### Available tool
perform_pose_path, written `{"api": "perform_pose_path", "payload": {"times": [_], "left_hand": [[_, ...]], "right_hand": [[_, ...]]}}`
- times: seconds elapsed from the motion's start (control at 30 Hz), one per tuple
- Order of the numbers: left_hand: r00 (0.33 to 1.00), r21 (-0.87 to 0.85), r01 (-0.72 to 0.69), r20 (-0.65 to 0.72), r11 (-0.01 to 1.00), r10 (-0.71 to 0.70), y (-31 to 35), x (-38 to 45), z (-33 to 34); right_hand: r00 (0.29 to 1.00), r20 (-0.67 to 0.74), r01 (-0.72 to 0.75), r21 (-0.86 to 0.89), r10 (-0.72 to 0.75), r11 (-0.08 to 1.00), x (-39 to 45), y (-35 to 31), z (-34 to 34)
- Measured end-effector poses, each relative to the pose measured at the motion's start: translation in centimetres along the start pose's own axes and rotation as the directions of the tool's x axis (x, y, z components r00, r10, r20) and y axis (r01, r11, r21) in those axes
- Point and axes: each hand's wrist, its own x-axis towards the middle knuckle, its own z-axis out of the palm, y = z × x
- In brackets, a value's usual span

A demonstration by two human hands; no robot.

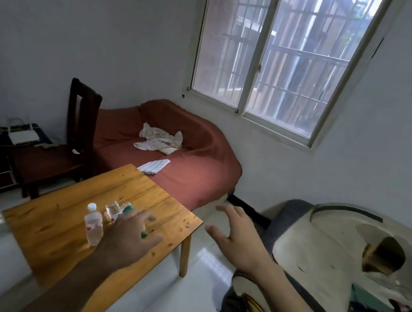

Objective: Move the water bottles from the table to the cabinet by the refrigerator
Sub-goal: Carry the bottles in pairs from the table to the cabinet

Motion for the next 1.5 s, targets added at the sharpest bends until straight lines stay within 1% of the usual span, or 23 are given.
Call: {"api": "perform_pose_path", "payload": {"times": [0.17,0.3,0.47,0.6,0.8,0.9,1.0,1.13,1.27,1.4,1.5], "left_hand": [[0.999,0.083,0.042,0.019,0.996,-0.043,0.7,8.1,1.7],[0.997,0.087,0.072,0.015,0.994,-0.073,1.3,13.4,3.1],[0.988,0.124,0.143,0.039,0.982,-0.149,-0.8,18.3,4.6],[0.981,0.067,0.186,0.038,0.98,-0.189,-3.8,23.8,5.0],[0.985,-0.018,0.173,0.009,0.985,-0.173,-7.4,31.7,4.0],[0.978,-0.023,0.207,-0.002,0.978,-0.207,-9.4,34.3,3.8],[0.964,0.001,0.265,0.028,0.964,-0.265,-11.5,35.6,4.0],[0.93,0.039,0.366,0.023,0.93,-0.367,-14.5,37.5,4.3],[0.864,0.038,0.504,-0.026,0.863,-0.503,-16.7,39.4,5.3],[0.769,0.001,0.638,-0.059,0.77,-0.637,-17.6,40.6,7.0],[0.722,0.008,0.69,-0.08,0.723,-0.688,-17.9,40.7,8.4]], "right_hand": [[0.999,0.046,0.014,0.04,-0.016,0.999,8.2,4.5,-0.1],[0.997,0.077,0.024,0.047,-0.028,0.999,14.3,6.8,-0.5],[0.99,0.134,0.032,0.047,-0.038,0.998,20.5,8.1,1.0],[0.983,0.182,0.03,-0.003,-0.029,1.0,26.1,8.3,3.4],[0.978,0.204,0.064,-0.068,-0.048,0.996,34.8,5.9,5.1],[0.972,0.22,0.096,-0.073,-0.078,0.993,38.7,5.3,6.6],[0.957,0.272,0.119,-0.056,-0.1,0.991,41.4,5.4,9.0],[0.924,0.344,0.188,-0.031,-0.166,0.982,45.4,6.3,12.3],[0.876,0.42,0.248,0.028,-0.237,0.968,50.2,7.2,15.6],[0.784,0.538,0.305,0.098,-0.308,0.947,54.0,8.8,18.5],[0.714,0.61,0.34,0.127,-0.344,0.932,56.3,9.8,20.7]]}}
